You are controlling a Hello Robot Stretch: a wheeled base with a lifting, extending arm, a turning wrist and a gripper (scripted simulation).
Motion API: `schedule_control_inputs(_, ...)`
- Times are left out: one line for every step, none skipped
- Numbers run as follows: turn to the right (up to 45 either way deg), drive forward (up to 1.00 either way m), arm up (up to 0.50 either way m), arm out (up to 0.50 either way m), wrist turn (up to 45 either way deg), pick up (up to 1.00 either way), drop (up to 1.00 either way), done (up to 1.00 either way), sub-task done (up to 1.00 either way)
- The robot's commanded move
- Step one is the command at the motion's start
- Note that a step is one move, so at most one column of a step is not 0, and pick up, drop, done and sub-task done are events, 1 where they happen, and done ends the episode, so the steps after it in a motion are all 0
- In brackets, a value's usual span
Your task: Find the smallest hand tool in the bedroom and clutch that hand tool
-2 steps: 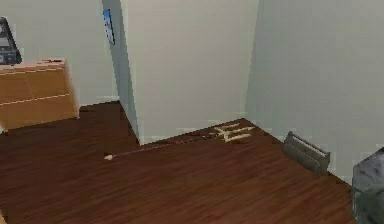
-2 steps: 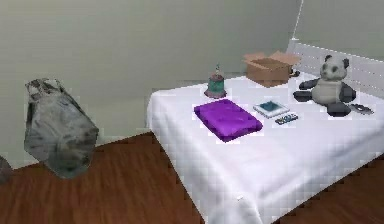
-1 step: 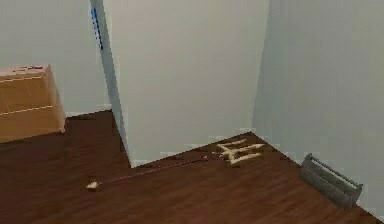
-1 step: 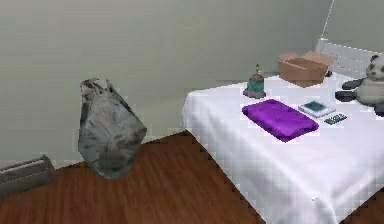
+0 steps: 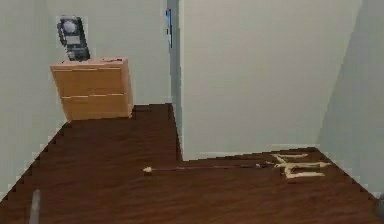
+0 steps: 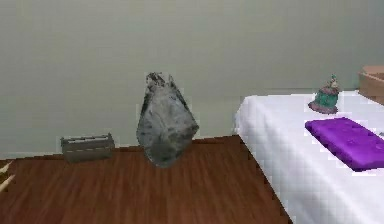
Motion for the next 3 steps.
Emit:
schedule_control_inputs(0.0,0.8,0.0,0.0,0.0,0.0,0.0,0.0,0.0)
schedule_control_inputs(-21.0,0.0,0.0,0.0,0.0,0.0,0.0,0.0,0.0)
schedule_control_inputs(0.0,0.05,0.0,0.0,0.0,0.0,0.0,0.0,0.0)
